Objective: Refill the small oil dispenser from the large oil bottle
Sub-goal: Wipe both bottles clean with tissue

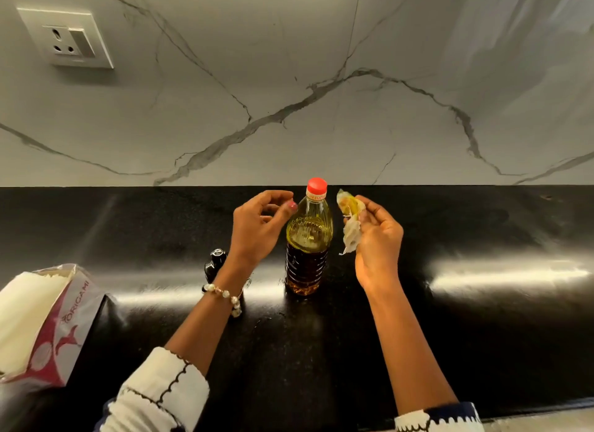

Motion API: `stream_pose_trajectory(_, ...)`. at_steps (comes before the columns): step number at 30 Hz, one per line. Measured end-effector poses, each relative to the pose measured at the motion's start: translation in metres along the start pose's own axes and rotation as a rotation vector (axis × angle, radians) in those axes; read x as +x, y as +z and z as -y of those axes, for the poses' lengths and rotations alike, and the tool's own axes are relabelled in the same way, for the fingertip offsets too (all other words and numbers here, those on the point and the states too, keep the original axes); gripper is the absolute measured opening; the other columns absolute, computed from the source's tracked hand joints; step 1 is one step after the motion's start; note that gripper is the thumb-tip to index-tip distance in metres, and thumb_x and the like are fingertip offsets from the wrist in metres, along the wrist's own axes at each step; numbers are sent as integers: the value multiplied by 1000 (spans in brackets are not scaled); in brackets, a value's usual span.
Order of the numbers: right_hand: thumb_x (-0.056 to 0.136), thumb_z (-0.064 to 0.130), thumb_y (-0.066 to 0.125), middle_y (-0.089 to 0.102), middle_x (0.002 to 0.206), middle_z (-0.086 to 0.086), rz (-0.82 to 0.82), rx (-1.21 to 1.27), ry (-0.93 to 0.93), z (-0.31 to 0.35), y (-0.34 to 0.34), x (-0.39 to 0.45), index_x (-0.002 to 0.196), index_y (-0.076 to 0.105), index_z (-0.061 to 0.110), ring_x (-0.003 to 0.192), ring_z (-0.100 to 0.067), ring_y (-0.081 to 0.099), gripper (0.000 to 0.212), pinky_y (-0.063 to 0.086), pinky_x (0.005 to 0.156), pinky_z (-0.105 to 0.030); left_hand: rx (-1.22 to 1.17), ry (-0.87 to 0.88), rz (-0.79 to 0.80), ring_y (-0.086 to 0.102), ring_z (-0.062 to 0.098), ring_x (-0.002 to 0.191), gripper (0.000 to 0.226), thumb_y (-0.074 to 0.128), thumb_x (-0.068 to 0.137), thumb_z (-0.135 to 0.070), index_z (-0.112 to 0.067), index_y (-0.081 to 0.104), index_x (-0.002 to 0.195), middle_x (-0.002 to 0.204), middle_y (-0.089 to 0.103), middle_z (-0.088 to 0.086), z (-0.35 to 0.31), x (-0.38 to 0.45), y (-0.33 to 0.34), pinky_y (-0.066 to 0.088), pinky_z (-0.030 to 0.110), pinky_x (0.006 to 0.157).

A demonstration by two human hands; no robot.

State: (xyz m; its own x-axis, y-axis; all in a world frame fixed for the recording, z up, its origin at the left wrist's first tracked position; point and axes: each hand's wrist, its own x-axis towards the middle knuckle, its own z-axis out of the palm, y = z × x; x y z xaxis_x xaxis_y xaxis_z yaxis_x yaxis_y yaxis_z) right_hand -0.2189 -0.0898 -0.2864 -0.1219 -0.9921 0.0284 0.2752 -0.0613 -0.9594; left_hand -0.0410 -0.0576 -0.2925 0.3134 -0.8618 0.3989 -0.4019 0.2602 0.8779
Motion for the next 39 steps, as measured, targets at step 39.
stream_pose_trajectory(39, 92, -4, 51, 69, 100, -14, -13, 461, 421, -29, -24, 1, 104, 65, 6, 75, -17, 68, 21, 56, 59, -23, 127, -73, 171, 61, 1, 96, 46, 81, 73, -24, -20, 65, 116, 100, 66, -11, -4, 11, 1, 38, 11, 82)
